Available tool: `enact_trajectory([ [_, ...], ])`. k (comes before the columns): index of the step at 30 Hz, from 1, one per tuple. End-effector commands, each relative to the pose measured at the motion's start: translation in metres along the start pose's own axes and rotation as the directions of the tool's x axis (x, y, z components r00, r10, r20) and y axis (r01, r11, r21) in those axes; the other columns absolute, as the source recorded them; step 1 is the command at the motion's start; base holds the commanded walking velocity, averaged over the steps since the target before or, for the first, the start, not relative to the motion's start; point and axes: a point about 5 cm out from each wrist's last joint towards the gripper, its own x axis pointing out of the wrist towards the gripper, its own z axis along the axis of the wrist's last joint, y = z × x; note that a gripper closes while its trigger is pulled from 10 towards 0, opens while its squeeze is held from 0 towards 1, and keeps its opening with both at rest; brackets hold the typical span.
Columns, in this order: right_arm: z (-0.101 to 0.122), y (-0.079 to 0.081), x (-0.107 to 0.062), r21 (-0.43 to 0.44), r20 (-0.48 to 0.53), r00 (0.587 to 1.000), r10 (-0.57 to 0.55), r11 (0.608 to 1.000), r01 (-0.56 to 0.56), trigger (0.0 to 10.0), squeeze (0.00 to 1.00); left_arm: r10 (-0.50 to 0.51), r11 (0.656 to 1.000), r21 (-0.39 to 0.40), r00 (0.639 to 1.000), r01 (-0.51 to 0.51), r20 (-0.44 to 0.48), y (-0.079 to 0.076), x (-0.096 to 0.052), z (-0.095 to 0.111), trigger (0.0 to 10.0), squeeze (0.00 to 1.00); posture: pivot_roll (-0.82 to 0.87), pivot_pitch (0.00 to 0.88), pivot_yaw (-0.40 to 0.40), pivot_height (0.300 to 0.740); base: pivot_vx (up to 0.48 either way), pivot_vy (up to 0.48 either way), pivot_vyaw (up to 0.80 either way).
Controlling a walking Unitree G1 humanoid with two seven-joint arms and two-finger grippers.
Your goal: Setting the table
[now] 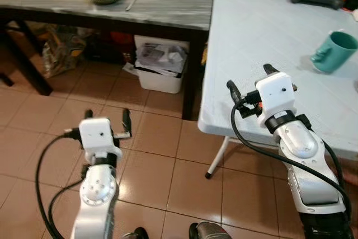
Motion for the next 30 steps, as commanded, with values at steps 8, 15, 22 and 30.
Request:
enact_trajectory([
  [8, -0.021, 0.044, 0.006, 0.072, -0.001, 0.999, 0.053, 0.996, -0.053, 10.0, 0.0, 0.04, 0.978, 0.2, 0.997, -0.052, 0.064, 0.049, 0.01, 0.006, 10.0, 0.0, -0.13, 0.052, -0.002, 0.74, 0.0, 0.0, 0.0],
  [15, -0.031, 0.061, 0.009, 0.141, -0.031, 0.995, 0.094, 0.986, -0.089, 10.0, 0.0, 0.08, 0.968, 0.236, 0.997, -0.081, 0.014, 0.062, -0.016, 0.001, 10.0, 0.0, -0.04, 0.108, -0.019, 0.74, 0.0, 0.0, 0.0],
  [22, -0.042, 0.064, 0.007, 0.171, -0.052, 0.991, 0.121, 0.979, -0.11, 10.0, 0.0, 0.101, 0.959, 0.267, 0.995, -0.092, -0.019, 0.061, -0.041, -0.004, 10.0, 0.0, 0.01, 0.111, -0.016, 0.74, 0.0, 0.0, 0.0],
  [30, -0.054, 0.052, -0.007, 0.161, -0.099, 0.995, 0.022, 0.987, -0.006, 10.0, 0.0, 0.03, 0.962, 0.273, 0.996, -0.004, -0.089, 0.068, -0.048, -0.015, 10.0, 0.0, -0.03, 0.068, 0.023, 0.74, 0.0, 0.0, 0.0],
])
